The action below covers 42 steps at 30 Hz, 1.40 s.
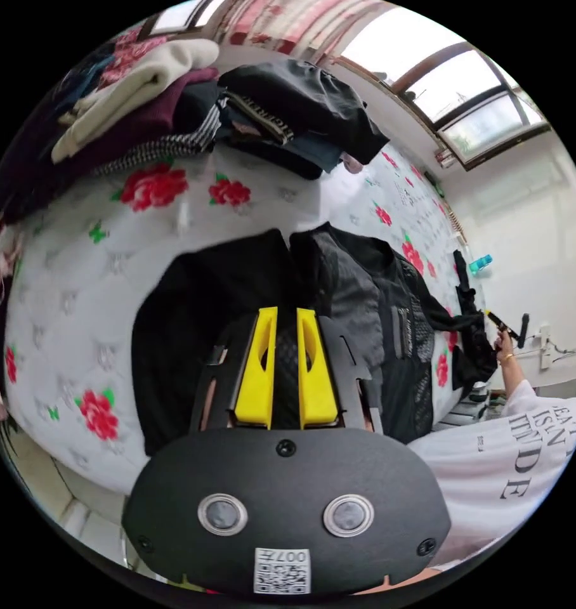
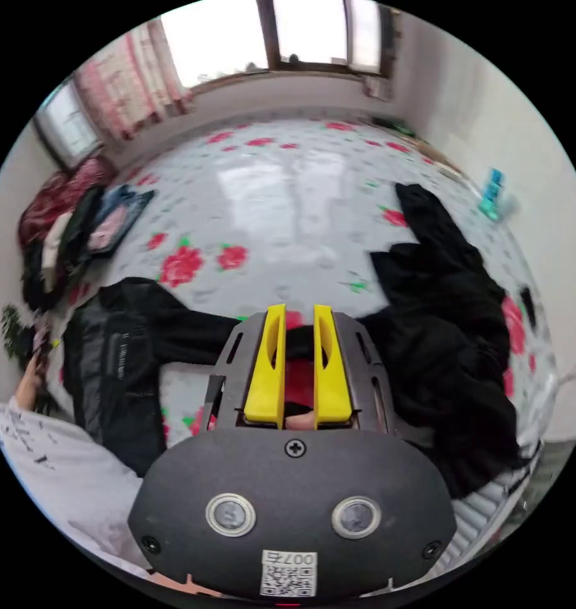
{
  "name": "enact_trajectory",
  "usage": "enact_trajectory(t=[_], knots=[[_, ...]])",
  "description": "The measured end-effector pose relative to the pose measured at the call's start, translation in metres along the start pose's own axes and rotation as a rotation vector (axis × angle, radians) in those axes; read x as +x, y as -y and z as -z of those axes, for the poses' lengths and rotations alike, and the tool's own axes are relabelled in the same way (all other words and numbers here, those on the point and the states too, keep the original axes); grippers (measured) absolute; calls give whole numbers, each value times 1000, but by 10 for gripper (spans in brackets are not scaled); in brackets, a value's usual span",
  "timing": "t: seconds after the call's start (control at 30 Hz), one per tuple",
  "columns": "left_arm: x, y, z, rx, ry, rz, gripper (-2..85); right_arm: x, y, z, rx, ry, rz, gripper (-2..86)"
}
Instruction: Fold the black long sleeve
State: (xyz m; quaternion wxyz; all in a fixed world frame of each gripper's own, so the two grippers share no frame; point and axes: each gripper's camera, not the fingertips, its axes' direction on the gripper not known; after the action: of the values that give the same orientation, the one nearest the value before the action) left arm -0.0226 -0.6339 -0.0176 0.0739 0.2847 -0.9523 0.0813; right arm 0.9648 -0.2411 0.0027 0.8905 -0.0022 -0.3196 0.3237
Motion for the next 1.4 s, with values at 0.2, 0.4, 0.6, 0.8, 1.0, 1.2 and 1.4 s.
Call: enact_trajectory(t=[0.2, 0.4, 0.6, 0.8, 1.0, 1.2, 1.4], knots=[[-14, 67, -42, -73, 192, -55, 152, -180, 36, -100, -86, 259, 327, 57], [-30, 66, -75, -251, 470, -135, 52, -259, 65, -202, -265, 130, 393, 57], [-112, 0, -25, -67, 291, 224, 75, -279, 53, -217, -85, -4, 420, 33], [-92, 2, 42, 188, 293, 138, 88, -257, 64, -184, -66, 188, 379, 5], [13, 46, -36, 49, -166, -271, 56, -297, 74, -202, -70, 250, 548, 3], [-25, 66, -102, -58, -36, -256, -7, -299, 101, -257, -206, 202, 538, -1], [-76, 81, -99, -107, -261, -111, -3, -290, 125, -266, -247, 245, 498, -2]])
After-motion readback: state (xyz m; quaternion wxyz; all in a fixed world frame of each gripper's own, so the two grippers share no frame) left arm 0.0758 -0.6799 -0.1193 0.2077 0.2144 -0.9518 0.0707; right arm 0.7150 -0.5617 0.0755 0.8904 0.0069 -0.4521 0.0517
